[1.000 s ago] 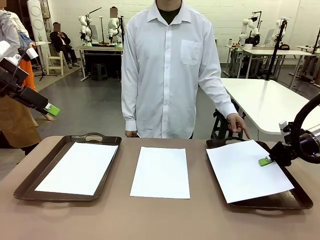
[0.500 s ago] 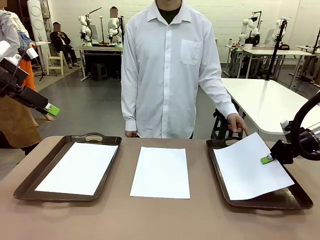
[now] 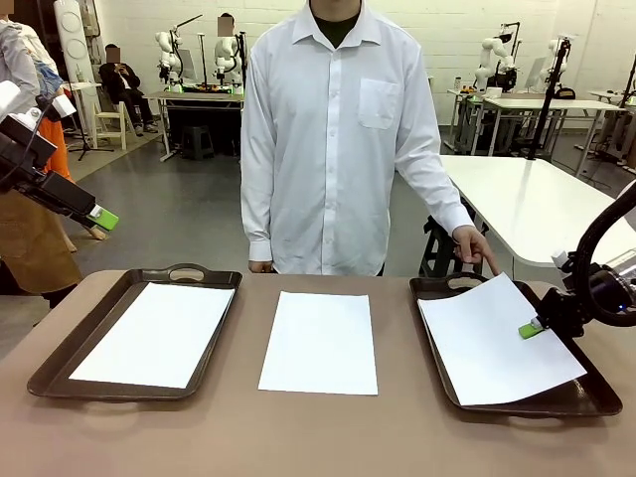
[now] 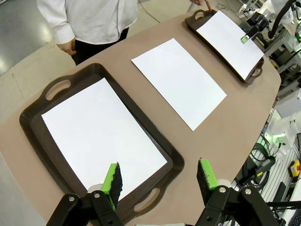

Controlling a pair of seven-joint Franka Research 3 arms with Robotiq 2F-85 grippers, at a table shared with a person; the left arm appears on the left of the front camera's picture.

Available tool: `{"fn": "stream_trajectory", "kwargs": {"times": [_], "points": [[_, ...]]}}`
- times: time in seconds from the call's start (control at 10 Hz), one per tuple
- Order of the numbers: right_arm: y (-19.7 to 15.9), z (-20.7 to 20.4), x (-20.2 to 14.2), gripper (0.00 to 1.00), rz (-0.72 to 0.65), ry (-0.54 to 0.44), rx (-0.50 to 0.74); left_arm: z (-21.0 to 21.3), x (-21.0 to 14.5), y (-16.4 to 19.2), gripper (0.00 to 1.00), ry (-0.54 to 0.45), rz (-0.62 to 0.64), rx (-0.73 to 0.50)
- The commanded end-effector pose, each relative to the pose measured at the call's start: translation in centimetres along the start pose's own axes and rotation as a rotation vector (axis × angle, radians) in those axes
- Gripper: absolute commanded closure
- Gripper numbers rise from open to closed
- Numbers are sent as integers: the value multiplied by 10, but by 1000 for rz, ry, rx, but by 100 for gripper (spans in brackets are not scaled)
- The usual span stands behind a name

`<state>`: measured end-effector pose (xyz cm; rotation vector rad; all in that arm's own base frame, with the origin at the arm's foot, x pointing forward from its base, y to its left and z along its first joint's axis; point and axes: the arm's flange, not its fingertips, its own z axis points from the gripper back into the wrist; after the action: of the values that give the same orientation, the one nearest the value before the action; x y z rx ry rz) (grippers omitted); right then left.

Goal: Sort the A4 documents.
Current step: Place the A4 Paper in the designated Handle tray.

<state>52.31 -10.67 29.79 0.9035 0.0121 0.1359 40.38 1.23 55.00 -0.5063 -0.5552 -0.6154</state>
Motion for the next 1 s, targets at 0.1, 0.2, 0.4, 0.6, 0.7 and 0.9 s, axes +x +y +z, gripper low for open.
{"fn": "stream_trajectory", "kwargs": {"times": [0.1,0.2,0.4,0.6,0.7,0.9], "points": [[2,1,6,99,-43,3,-58,0,-2,0,17,1,-21,4],[2,0,5,99,-57,-2,-69,0,-2,0,17,1,-21,4],[1,-4,2,90,-92,-14,-66,0,-2,0,17,1,-21,4],[1,-7,-4,73,-99,-24,-69,0,-2,0,17,1,-21,4],[3,-5,-8,67,-102,-19,-92,0,-2,0,17,1,-21,4],[11,3,-13,49,-98,-15,-156,0,-2,0,17,1,-21,4]]}}
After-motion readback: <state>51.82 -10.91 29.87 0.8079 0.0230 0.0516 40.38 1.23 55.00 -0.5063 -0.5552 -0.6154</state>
